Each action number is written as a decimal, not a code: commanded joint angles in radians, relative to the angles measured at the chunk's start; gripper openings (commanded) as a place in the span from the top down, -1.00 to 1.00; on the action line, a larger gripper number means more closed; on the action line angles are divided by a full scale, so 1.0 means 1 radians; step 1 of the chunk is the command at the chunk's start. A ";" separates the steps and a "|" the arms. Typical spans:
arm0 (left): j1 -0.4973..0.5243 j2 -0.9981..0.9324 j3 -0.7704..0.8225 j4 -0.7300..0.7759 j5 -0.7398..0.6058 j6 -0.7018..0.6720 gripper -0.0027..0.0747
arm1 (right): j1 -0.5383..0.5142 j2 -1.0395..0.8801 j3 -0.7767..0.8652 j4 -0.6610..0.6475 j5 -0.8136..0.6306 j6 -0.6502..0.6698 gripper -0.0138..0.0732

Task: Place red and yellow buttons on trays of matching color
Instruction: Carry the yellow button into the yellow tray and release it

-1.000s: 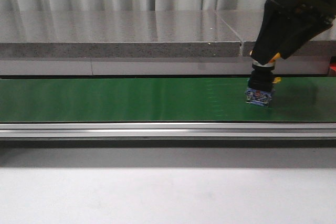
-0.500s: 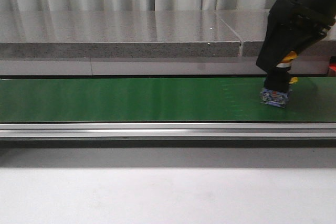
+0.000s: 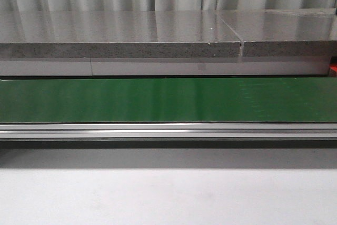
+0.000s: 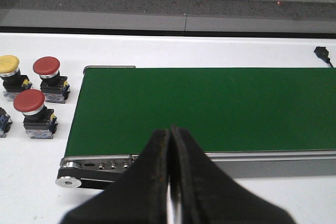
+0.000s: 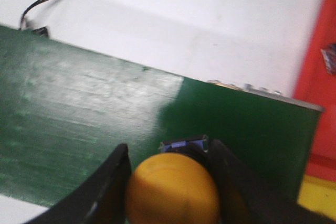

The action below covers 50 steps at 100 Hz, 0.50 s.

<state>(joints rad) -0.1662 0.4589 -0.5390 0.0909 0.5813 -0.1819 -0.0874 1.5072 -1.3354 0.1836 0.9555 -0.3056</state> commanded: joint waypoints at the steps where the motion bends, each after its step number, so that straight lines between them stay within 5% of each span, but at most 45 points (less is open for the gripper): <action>1: -0.007 0.004 -0.028 -0.001 -0.073 -0.012 0.98 | -0.095 -0.067 -0.033 -0.006 -0.045 0.070 0.10; 50: -0.007 0.004 -0.028 -0.001 -0.073 -0.012 0.98 | -0.599 -0.064 0.069 0.004 -0.244 0.282 0.10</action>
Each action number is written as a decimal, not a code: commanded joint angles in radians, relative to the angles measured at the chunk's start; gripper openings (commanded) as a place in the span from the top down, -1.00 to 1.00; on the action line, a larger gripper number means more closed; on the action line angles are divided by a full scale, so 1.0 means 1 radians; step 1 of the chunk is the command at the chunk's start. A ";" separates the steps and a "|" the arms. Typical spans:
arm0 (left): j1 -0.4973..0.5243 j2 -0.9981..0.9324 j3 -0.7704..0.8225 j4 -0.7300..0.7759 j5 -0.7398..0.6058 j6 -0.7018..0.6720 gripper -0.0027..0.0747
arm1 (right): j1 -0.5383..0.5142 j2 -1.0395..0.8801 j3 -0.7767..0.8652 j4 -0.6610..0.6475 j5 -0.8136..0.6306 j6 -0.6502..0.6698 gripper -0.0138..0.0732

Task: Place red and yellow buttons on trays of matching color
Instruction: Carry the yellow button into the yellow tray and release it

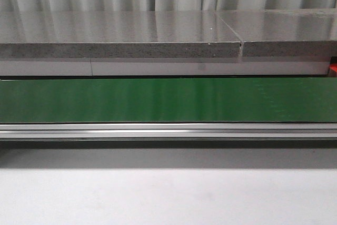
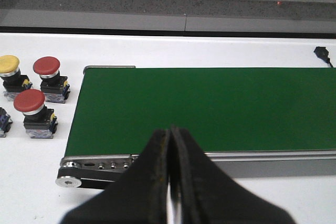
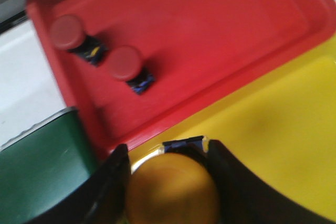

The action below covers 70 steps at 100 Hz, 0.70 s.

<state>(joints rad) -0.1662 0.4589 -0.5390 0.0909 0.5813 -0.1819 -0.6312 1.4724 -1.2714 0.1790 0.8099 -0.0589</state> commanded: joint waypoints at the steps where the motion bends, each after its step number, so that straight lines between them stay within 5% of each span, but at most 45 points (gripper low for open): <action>1: -0.007 0.004 -0.028 -0.001 -0.073 -0.012 0.98 | -0.059 -0.028 0.008 0.009 -0.102 0.035 0.10; 70: -0.007 0.004 -0.028 -0.001 -0.073 -0.012 0.98 | -0.089 0.179 0.137 0.055 -0.314 0.037 0.10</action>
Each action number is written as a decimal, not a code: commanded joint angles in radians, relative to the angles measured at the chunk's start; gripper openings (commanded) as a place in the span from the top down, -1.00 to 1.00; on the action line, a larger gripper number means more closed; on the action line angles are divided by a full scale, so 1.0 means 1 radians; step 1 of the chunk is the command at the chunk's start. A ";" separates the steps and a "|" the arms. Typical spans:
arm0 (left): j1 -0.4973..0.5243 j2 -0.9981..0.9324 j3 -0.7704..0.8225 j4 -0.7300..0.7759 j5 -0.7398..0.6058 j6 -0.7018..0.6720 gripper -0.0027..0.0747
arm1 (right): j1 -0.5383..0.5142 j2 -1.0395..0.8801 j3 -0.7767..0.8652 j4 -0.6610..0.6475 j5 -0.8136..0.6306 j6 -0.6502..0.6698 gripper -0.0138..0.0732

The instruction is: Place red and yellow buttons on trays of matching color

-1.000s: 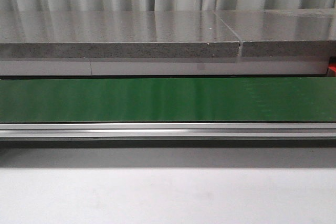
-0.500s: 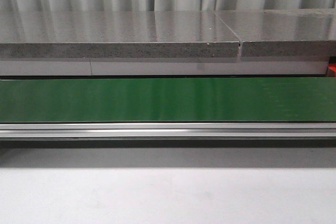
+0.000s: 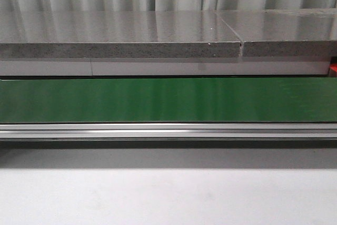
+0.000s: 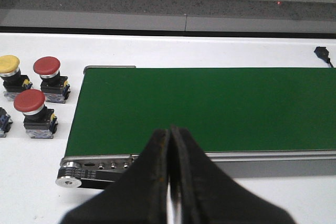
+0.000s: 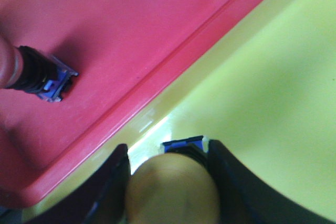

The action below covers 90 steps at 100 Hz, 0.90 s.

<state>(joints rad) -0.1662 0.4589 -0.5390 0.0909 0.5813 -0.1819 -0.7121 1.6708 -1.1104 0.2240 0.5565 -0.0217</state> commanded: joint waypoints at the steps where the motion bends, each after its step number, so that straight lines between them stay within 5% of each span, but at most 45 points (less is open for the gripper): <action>1: -0.007 0.004 -0.028 -0.001 -0.073 -0.012 0.98 | -0.008 -0.019 -0.024 0.008 -0.063 0.000 0.10; 42: -0.007 0.004 -0.028 -0.001 -0.073 -0.012 0.98 | -0.008 0.050 -0.024 0.001 -0.086 0.000 0.06; 68: -0.007 0.004 -0.028 -0.001 -0.073 -0.012 0.98 | -0.008 0.050 -0.026 0.010 -0.078 0.000 -0.55; 90: -0.007 0.004 -0.028 -0.001 -0.073 -0.012 0.98 | -0.007 0.012 -0.027 0.021 -0.074 0.000 -0.61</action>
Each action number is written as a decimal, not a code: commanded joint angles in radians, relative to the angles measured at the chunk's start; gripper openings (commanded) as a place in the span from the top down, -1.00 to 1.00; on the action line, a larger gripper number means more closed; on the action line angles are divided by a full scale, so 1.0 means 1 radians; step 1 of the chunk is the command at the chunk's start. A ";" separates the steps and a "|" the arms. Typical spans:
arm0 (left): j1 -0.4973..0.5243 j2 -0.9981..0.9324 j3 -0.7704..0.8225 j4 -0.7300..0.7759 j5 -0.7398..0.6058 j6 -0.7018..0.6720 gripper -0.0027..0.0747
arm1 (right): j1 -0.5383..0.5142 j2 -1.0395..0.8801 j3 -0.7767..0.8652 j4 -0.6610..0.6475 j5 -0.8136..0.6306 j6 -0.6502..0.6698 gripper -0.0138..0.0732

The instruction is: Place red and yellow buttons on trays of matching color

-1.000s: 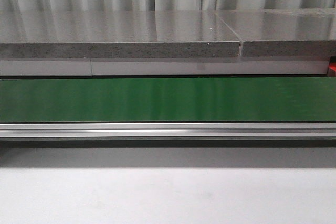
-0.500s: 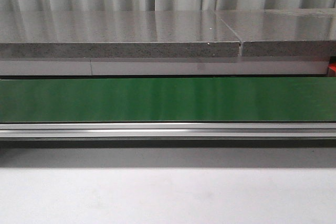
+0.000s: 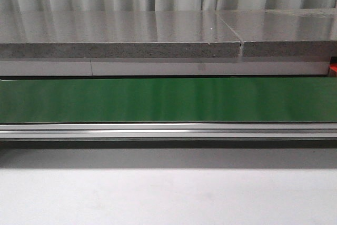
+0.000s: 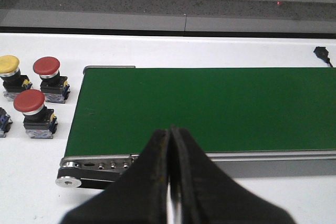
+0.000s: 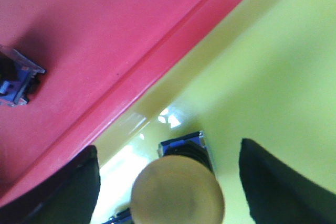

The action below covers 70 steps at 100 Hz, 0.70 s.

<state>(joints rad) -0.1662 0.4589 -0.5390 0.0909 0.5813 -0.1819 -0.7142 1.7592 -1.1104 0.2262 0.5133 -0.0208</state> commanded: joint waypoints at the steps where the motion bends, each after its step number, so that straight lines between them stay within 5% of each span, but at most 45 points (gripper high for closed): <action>1: -0.007 0.004 -0.028 -0.001 -0.073 -0.012 0.98 | -0.005 -0.084 -0.027 0.019 -0.032 -0.001 -0.61; 38: -0.007 0.004 -0.028 -0.001 -0.073 -0.012 0.98 | 0.032 -0.298 -0.025 0.062 -0.041 -0.006 -0.61; 70: -0.007 0.004 -0.028 -0.001 -0.073 -0.012 0.98 | 0.278 -0.483 -0.022 0.061 0.039 -0.143 -0.61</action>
<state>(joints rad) -0.1662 0.4589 -0.5390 0.0909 0.5813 -0.1819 -0.4979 1.3525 -1.1086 0.2757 0.5645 -0.1038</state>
